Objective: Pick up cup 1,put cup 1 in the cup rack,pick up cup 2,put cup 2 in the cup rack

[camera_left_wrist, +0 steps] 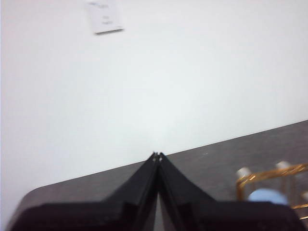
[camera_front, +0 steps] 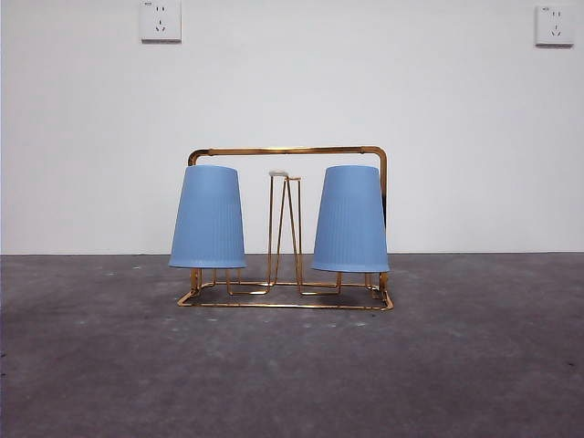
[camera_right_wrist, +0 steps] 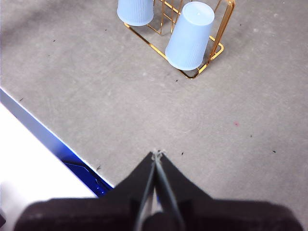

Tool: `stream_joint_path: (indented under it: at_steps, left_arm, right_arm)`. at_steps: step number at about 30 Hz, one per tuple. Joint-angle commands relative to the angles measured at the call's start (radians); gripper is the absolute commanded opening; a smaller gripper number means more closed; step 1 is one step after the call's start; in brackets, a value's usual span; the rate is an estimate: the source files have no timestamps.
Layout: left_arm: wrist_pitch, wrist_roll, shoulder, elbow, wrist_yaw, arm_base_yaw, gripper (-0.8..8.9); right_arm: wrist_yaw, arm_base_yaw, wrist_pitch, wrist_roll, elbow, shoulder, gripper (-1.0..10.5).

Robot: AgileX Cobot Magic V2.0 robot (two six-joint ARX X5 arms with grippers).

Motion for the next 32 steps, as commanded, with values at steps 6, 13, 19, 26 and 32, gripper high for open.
stream_joint_path:
  at_steps: [6,13,19,26,32]
  left_arm:
    - [0.077,0.047,-0.227,-0.407,-0.004,0.052,-0.03]
    - [0.088,0.014,-0.344,-0.602,-0.005,0.053,-0.03]
    - [0.08,-0.002,-0.436,-0.71,-0.008,0.054,-0.03]
    - [0.076,-0.095,-0.53,-0.817,-0.009,0.054,-0.03]
    - [0.086,-0.15,-0.53,-0.817,-0.003,0.055,-0.03]
  right_arm:
    - [0.003,0.0,-0.015,0.011,-0.007,0.0,0.0]
    - [0.003,0.0,-0.015,0.011,-0.007,0.0,0.0]
    - [0.003,0.0,-0.015,0.011,-0.007,0.0,0.0]
    - [0.003,0.0,-0.014,0.011,-0.007,0.0,0.0]
    - [0.003,0.0,-0.015,0.011,-0.007,0.0,0.0]
